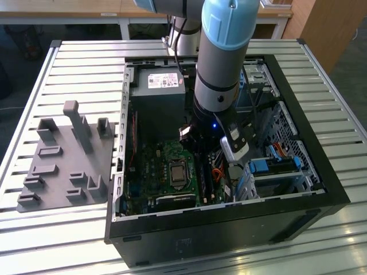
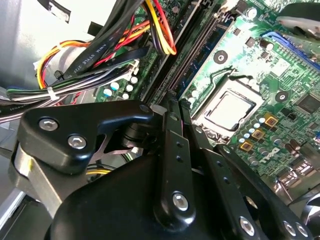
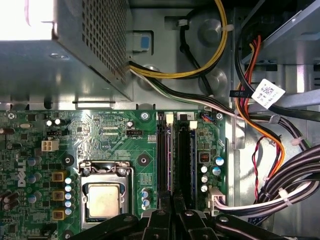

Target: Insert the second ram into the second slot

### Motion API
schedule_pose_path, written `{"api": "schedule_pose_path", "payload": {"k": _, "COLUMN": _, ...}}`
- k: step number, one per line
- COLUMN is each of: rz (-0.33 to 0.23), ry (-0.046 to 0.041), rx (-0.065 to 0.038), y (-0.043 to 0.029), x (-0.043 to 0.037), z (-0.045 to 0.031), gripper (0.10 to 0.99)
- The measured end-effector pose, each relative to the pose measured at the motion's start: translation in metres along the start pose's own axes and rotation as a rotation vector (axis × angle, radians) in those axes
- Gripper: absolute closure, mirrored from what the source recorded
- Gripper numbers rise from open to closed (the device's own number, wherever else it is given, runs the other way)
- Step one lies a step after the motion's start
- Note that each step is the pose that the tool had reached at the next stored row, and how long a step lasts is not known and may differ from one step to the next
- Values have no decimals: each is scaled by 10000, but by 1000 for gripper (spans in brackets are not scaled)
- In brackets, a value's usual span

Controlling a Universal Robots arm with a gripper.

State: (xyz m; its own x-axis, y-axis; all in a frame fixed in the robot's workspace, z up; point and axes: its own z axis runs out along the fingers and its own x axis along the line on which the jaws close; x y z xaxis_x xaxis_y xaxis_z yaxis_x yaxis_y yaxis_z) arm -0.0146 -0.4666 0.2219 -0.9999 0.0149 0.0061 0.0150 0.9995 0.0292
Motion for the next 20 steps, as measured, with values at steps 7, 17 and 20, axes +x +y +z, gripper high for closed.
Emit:
{"api": "schedule_pose_path", "payload": {"k": 7, "rz": -164, "ry": 4, "rx": 0, "y": -1, "x": -4, "z": 1, "gripper": 953}}
{"api": "schedule_pose_path", "payload": {"k": 17, "rz": -173, "ry": 14, "rx": 0, "y": -30, "x": -3, "z": 3, "gripper": 953}}
{"api": "schedule_pose_path", "payload": {"k": 20, "rz": -174, "ry": 15, "rx": 2, "y": -32, "x": -3, "z": 7, "gripper": 953}}
